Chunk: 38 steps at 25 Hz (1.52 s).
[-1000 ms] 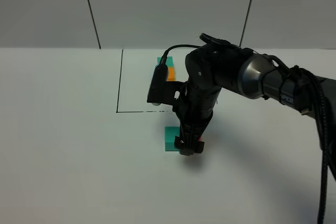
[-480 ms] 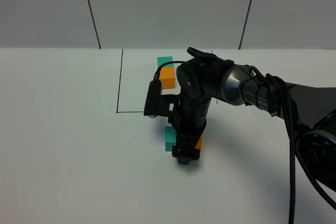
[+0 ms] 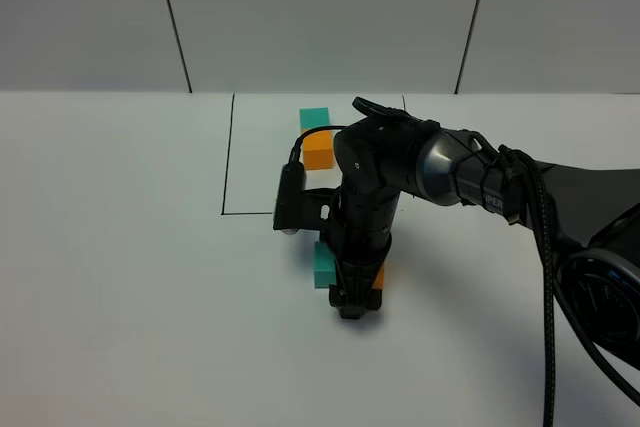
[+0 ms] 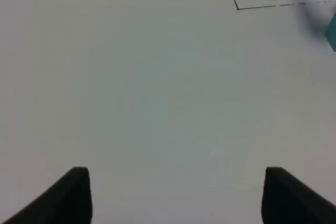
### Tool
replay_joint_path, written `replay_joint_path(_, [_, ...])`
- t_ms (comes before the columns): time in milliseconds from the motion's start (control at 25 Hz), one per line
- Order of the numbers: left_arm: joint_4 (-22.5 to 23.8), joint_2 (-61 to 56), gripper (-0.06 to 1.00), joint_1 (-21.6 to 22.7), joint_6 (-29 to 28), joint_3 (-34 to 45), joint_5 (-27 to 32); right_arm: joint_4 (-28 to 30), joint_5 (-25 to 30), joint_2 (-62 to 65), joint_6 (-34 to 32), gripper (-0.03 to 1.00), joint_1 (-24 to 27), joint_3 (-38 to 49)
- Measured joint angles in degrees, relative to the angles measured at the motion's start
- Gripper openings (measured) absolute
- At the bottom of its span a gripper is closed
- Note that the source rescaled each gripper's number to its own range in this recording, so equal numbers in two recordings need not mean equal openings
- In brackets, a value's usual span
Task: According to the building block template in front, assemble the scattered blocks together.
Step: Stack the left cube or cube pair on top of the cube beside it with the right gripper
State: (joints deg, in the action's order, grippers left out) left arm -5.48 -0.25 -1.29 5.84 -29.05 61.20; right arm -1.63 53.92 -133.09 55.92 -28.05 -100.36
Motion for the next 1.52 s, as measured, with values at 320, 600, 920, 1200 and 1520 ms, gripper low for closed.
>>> replay_joint_path(320, [0.0,0.0,0.44,0.0,0.0,0.0,-0.1,-0.3,-1.4,0.0,0.7,0.82,-1.4,-0.1])
replay_joint_path(600, [0.0,0.0,0.44,0.0,0.0,0.0,0.0,-1.2,-1.6,0.0,0.7,0.62,-1.4,-0.1])
replay_joint_path(920, [0.0,0.0,0.44,0.0,0.0,0.0,-0.1,0.0,-2.1,-0.1,0.7,0.01,-1.4,-0.1])
replay_joint_path(1200, [0.0,0.0,0.44,0.0,0.0,0.0,-0.1,0.0,-2.4,-0.1,0.7,0.01,-1.4,-0.1])
replay_joint_path(1520, [0.0,0.0,0.44,0.0,0.0,0.0,-0.1,0.6,-4.9,-0.1,-11.7,0.01,-1.5,-0.1])
